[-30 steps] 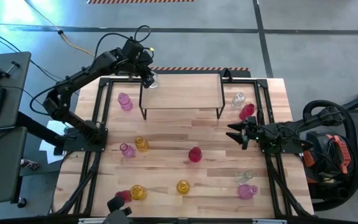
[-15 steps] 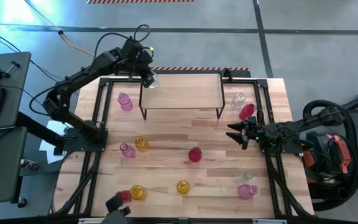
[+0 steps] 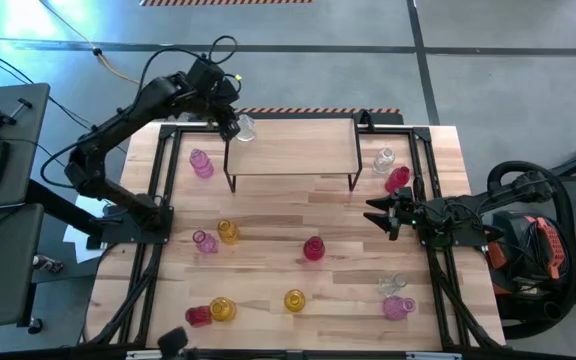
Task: Sort vases onto shelf
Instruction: Put the top red vase on the shelf
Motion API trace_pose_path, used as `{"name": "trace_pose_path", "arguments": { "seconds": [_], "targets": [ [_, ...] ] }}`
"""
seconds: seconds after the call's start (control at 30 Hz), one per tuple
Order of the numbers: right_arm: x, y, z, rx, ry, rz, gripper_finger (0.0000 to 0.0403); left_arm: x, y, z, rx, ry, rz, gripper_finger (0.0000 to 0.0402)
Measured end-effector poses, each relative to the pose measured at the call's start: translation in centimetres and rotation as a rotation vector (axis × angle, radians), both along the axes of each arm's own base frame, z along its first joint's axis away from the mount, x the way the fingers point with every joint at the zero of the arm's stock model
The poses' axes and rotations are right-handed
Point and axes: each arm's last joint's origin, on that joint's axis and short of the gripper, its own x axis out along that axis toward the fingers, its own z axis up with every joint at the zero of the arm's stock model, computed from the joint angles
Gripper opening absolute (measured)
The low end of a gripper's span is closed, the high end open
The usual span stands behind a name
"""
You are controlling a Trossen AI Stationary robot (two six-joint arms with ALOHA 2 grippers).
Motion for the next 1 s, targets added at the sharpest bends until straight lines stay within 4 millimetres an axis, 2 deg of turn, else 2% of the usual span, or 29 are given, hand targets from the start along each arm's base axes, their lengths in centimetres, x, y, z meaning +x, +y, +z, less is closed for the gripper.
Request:
{"name": "trace_pose_path", "arguments": {
  "seconds": [0.1, 0.4, 0.63, 1.0],
  "targets": [
    [0.0, 0.0, 0.0, 0.000, 0.000, 0.000, 0.0270, -0.4, -1.5, 0.9, -0.010, -0.024, -0.044, 0.0142],
    [0.0, 0.0, 0.0, 0.000, 0.000, 0.000, 0.0270, -1.2, -5.9, 3.5, -0.119, -0.243, -0.233, 0.0142],
    [0.0, 0.0, 0.0, 0.000, 0.000, 0.000, 0.0270, -1.3, -8.6, 4.4, -0.158, -0.300, -0.380, 0.0142],
    [0.0, 0.0, 0.0, 0.000, 0.000, 0.000, 0.0270, -0.9, -12.6, 5.3, -0.309, -0.387, -0.598, 0.0142]
  ]
}}
